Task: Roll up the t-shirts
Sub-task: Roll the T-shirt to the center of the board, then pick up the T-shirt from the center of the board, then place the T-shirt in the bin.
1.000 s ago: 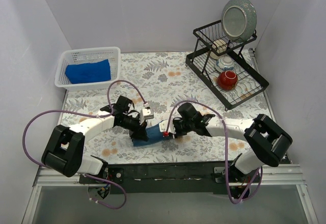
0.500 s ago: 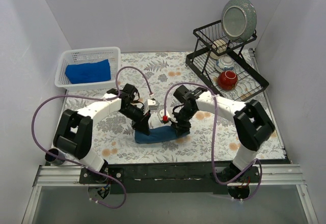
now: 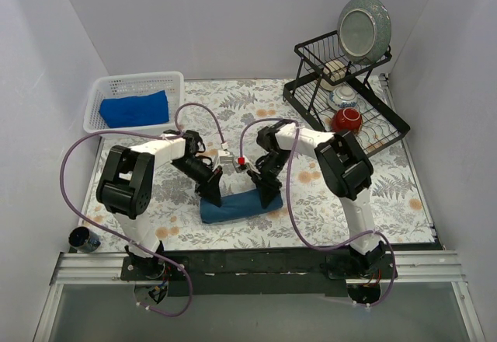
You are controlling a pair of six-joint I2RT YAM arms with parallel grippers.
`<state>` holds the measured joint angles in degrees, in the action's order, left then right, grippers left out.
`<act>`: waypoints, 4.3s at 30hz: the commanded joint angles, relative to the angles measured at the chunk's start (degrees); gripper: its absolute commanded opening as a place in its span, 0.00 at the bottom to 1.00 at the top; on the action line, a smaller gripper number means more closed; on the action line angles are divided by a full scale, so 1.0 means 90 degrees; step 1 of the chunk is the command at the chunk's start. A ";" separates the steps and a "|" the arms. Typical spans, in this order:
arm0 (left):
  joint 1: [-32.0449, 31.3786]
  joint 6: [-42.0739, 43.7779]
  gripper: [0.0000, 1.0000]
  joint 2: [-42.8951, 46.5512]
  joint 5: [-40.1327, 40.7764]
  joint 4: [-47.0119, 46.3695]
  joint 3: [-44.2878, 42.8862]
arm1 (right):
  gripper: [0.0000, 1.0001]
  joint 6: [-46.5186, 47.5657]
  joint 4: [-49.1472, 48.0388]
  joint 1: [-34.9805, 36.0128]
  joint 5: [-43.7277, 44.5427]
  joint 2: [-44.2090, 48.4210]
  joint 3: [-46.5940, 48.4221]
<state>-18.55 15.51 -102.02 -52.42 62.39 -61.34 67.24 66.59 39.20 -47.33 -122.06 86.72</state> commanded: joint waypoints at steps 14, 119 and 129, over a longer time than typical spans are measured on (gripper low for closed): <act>0.0401 -0.0463 0.53 0.2446 0.2026 -0.2425 0.0272 | 0.29 -0.0117 0.0932 -0.0235 0.1373 -0.2569 0.1917; 0.4394 0.3764 0.00 -0.1564 -0.0356 -0.3339 -0.5049 | 0.99 -0.1817 0.0776 -0.2539 0.2182 0.1365 0.0072; 0.4784 0.6253 0.00 -0.2980 -0.0797 -0.2061 -0.5860 | 0.99 -0.1759 0.0629 -0.2646 0.3236 0.0955 -0.0377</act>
<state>22.41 57.56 -127.87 -55.35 36.91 -109.47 51.07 72.69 16.25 -22.61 -111.81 83.96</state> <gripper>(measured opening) 0.294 0.984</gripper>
